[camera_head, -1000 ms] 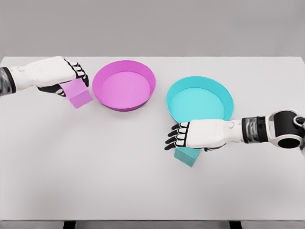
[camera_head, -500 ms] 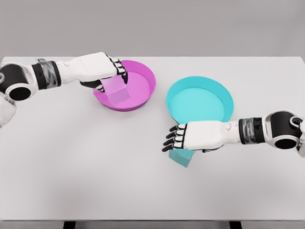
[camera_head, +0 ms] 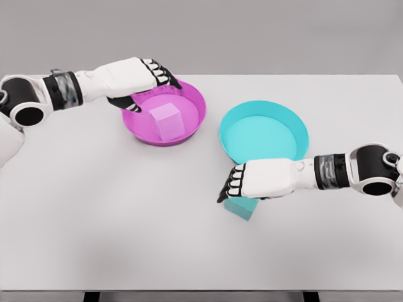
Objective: Place the blocks in the corresponding plates according to their colors
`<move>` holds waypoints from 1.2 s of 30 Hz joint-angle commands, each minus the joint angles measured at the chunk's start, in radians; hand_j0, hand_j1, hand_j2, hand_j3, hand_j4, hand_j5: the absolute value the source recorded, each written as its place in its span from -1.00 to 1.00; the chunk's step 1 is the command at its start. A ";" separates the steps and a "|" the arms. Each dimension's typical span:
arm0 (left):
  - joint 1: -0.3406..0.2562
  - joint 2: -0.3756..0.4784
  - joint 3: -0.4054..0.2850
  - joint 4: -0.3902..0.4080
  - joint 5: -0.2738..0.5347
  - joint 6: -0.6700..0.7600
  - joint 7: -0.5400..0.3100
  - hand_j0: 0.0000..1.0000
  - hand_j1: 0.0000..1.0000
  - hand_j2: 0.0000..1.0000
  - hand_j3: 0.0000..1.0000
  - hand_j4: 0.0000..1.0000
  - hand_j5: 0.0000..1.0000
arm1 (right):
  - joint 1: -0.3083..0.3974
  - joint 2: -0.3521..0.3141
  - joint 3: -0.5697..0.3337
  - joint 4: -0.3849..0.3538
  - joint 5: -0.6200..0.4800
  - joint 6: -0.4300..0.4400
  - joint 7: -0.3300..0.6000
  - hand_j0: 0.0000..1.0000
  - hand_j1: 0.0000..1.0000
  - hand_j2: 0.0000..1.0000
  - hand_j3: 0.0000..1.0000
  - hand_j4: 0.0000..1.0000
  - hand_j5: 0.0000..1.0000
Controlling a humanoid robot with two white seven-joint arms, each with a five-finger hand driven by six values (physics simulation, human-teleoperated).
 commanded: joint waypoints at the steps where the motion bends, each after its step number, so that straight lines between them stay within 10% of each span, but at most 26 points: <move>1: 0.000 0.014 0.011 0.000 0.019 -0.004 0.001 1.00 1.00 1.00 1.00 1.00 1.00 | 0.000 0.000 -0.005 -0.003 -0.004 0.000 0.000 0.41 0.41 0.41 0.41 0.41 0.41; 11: 0.000 0.508 0.013 -0.066 0.341 -0.011 0.004 1.00 1.00 1.00 1.00 1.00 1.00 | -0.021 -0.008 -0.009 -0.024 -0.016 0.000 -0.011 0.32 0.32 0.32 0.32 0.32 0.32; 18: 0.115 0.494 -0.024 -0.058 0.333 -0.011 -0.004 1.00 1.00 1.00 1.00 1.00 1.00 | -0.054 -0.015 -0.011 -0.038 -0.059 0.000 -0.011 0.32 0.32 0.32 0.32 0.32 0.32; 36: 0.117 0.468 -0.044 -0.024 0.316 -0.011 -0.036 1.00 1.00 1.00 1.00 1.00 1.00 | -0.095 -0.031 -0.091 -0.007 -0.100 0.000 -0.012 0.31 0.31 0.31 0.31 0.31 0.31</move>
